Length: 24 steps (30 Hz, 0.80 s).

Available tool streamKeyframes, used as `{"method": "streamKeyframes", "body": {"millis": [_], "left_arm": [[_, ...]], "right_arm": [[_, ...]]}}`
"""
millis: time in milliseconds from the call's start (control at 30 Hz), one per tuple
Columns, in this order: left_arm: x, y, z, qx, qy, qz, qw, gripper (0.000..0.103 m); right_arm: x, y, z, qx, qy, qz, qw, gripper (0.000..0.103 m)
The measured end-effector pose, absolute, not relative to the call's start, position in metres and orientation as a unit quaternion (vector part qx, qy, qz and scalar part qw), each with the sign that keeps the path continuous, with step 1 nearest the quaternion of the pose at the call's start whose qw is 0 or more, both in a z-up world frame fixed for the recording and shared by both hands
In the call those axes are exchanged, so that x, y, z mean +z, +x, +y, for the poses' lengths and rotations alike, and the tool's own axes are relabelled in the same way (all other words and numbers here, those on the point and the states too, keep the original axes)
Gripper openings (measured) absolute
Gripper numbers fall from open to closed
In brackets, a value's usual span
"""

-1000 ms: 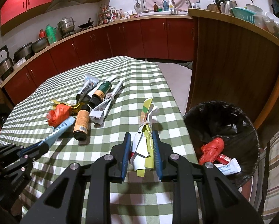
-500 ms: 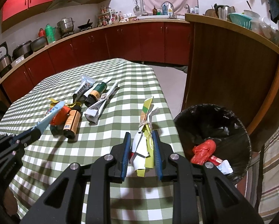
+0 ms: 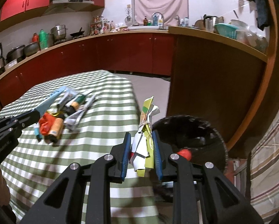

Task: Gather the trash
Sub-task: 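Carry the wrapper and blue tube over the bin and open both tools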

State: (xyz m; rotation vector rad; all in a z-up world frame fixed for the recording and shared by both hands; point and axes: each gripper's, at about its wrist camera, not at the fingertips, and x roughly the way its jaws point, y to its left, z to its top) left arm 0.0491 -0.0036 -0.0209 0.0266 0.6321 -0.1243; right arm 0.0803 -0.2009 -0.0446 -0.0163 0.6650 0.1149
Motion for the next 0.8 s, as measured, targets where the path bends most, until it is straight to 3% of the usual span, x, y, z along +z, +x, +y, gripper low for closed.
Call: {"method": "streamKeyframes", "body": {"millis": [800], "left_arm": [[-0.051,0.111,-0.136,-0.134,0.059,0.332,0.932,0.004]], "right_arm": [[-0.066,0.105,-0.290,-0.003,0.017,0.334,0.942,0.024]]}}
